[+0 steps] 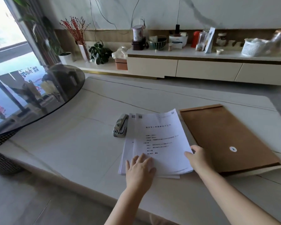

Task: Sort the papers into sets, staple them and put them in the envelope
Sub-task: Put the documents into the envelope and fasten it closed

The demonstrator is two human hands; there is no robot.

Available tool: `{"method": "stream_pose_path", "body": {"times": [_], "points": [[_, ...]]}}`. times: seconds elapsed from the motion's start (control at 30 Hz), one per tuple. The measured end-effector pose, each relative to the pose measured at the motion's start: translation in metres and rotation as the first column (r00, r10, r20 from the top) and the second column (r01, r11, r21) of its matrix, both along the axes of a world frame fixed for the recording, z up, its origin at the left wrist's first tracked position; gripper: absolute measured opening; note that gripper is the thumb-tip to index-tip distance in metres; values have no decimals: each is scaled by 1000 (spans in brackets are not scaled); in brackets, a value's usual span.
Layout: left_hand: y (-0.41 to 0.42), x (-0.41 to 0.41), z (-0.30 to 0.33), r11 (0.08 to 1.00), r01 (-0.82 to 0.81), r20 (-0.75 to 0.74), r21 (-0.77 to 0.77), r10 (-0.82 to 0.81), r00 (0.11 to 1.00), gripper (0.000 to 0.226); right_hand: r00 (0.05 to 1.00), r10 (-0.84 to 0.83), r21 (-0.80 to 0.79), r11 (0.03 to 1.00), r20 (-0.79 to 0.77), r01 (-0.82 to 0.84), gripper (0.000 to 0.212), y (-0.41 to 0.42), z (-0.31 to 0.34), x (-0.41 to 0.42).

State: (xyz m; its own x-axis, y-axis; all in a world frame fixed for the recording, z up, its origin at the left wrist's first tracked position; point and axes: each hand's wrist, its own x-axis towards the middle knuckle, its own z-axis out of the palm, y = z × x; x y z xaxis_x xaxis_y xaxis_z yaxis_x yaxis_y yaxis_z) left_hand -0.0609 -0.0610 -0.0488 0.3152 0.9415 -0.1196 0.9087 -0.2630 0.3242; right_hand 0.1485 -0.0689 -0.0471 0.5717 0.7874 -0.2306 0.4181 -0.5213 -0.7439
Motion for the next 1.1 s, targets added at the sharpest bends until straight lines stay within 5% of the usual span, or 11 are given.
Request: {"method": "stream_pose_path", "body": {"times": [0.23,0.4,0.5,0.6,0.67,0.77,0.87,1.0,1.1], "points": [[-15,6,27,970,-221,440,-103,244,864,52,984,-24,292,954,-174,75,13,-39,43,23],[-10,12,82,848,-275,647,-454,526,553,77,919,30,359,925,-393,124,19,-79,71,36],[-14,18,119,764,-206,687,-611,641,342,77,835,119,412,901,-537,136,5,-105,88,35],[-24,20,147,766,-118,741,-632,642,196,42,800,218,426,903,-559,51,54,-130,101,36],[-38,27,162,823,-128,790,-554,568,230,22,805,282,419,907,-522,-46,46,-143,108,33],[-59,45,183,914,-180,819,-364,406,405,6,817,327,372,916,-474,-151,51,-150,122,30],[-70,54,201,972,-129,788,-195,234,569,9,900,183,373,927,-396,-25,65,-153,154,38],[-77,60,216,994,99,549,54,-112,828,16,988,143,397,911,-59,-108,90,-161,200,64],[-82,70,225,968,229,384,99,-249,889,19,971,237,381,895,32,-231,102,-167,218,85]]}}
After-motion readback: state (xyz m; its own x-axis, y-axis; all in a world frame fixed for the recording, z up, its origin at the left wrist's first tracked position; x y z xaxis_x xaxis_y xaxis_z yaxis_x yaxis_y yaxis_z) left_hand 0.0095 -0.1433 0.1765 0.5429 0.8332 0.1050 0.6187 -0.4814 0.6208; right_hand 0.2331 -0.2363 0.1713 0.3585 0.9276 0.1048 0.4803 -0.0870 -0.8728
